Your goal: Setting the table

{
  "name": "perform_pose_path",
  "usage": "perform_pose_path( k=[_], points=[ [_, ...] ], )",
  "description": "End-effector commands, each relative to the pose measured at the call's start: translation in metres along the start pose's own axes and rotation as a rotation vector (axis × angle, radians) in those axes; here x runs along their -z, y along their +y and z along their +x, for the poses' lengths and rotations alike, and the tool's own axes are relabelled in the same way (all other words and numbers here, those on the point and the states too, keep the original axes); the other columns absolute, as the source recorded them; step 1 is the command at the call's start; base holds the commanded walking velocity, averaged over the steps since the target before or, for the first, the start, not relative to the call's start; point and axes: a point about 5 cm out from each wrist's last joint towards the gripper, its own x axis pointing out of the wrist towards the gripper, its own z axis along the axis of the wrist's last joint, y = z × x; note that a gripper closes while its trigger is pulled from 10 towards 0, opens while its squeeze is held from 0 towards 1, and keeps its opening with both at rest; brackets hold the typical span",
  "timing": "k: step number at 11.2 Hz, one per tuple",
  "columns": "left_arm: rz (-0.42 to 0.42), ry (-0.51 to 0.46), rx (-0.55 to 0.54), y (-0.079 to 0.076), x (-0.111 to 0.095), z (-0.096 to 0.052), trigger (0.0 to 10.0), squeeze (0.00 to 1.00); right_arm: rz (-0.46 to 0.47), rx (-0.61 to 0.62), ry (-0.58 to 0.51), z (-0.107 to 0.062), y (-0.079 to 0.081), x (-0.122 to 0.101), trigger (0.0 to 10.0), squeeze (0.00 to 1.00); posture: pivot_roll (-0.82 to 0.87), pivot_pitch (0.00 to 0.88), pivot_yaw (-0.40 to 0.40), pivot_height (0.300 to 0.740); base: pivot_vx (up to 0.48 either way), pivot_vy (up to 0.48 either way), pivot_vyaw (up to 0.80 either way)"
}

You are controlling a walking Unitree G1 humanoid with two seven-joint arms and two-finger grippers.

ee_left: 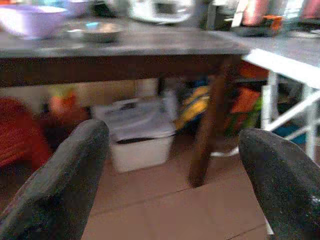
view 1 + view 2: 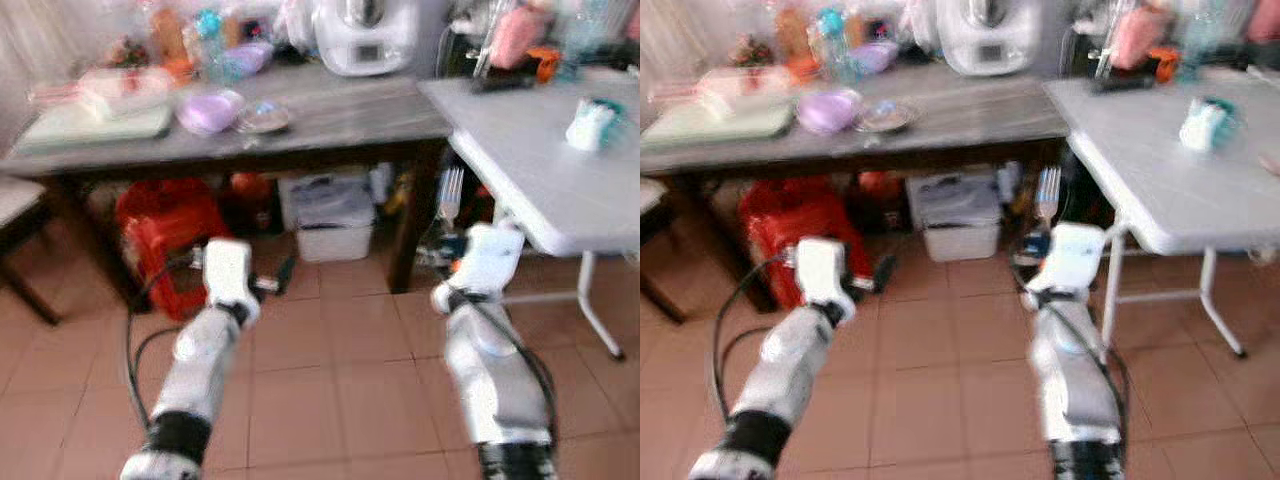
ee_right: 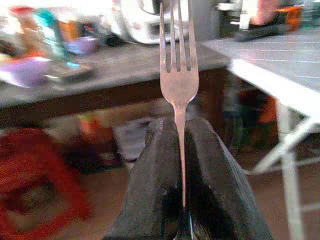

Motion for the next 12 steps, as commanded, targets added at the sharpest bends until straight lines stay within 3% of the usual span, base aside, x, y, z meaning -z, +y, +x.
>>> perform_pose_path(
  k=[1,6,12],
  points=[
    [-0.004,-0.023,0.009,0.000,-0.004,0.000,10.0,0.00,-0.008,-0.019,-0.024,0.001,0.002,-0.006,10.0,0.00,-0.03,0.007,0.032,0.740,0.000,0.000,0.00],
    [-0.045,-0.030,0.054,-0.007,-0.005,0.002,10.0,0.00,-0.007,-0.031,-0.028,0.000,0.003,-0.006,10.0,0.00,-0.04,0.004,0.030,0.740,0.255,0.000,0.54],
    [-0.053,-0.030,0.083,-0.011,-0.006,0.003,10.0,0.00,-0.003,-0.025,-0.028,0.002,0.003,-0.006,10.0,0.00,-0.03,0.000,0.032,0.740,0.335,0.000,0.00]
  ],
)
